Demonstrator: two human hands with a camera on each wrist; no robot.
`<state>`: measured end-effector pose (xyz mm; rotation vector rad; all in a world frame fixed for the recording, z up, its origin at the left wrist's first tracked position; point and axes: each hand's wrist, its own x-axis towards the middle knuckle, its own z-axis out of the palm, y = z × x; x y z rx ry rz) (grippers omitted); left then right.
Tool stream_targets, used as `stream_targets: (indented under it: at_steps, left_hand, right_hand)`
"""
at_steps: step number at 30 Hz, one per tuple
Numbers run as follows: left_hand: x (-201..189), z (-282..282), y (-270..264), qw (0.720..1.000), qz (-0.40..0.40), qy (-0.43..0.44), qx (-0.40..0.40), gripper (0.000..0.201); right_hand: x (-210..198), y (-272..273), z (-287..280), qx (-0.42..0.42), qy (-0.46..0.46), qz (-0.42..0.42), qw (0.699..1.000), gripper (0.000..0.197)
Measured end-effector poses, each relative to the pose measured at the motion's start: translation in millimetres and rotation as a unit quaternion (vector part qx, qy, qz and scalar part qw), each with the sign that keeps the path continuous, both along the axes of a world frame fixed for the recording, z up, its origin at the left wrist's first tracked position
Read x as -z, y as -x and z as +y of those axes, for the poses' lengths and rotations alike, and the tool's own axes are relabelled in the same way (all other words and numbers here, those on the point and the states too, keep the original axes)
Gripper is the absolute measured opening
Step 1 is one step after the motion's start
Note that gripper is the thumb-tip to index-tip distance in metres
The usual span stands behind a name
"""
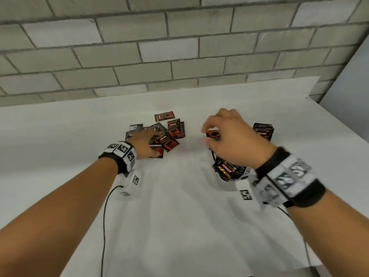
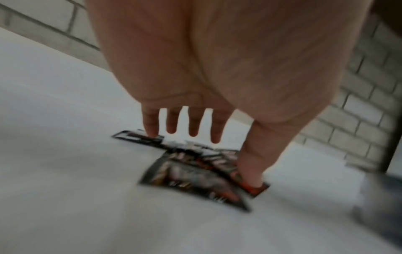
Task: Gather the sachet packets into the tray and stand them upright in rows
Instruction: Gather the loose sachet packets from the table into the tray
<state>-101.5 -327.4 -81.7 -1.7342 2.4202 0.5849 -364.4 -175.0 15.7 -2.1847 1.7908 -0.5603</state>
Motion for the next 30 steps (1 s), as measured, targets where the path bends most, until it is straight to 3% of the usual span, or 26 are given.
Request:
stream_targets:
  at_steps: [4,9,14,18,21,25,30]
  left_hand:
    - [29,11,-18,0.998,-0.018,0.014,0.057,0.084]
    - [21,25,-31,0.994,-0.005,0.011,0.107,0.058]
    - [2,-4,-49,0.997,0.065,0.036,0.026,0.031]
    - [2,-31,-48,0.995,0.059,0.067,-0.049,0.059]
    - [13,-42,-41,0.998,0.018,0.055,-0.023,0.075]
    - [30,-52,-22,0.997,-0.035,0.062,0.034,0.074]
    - [39,-52,-16,0.992,-0.068,0.062,0.088,0.066]
  right_hand:
    - [7,-63,-38,-0.053,0.009,0.060,0.997,0.027]
    - [31,-121,-85,-0.059,-0.073,0.087,0.992,0.019]
    - [88,-137,-99,-0.003,-0.189,0.150,0.970,0.046]
    - [104,-143,-96,0.005,-0.220,0.171,0.960,0.051]
    - [91,-143,-107,0.012,-0.195,0.159,0.968,0.051]
    - [84,-136,-131,0.070,-0.166,0.099,0.979,0.068]
    - [99,-129,-143,0.116,-0.261,0.108,0.952,0.088]
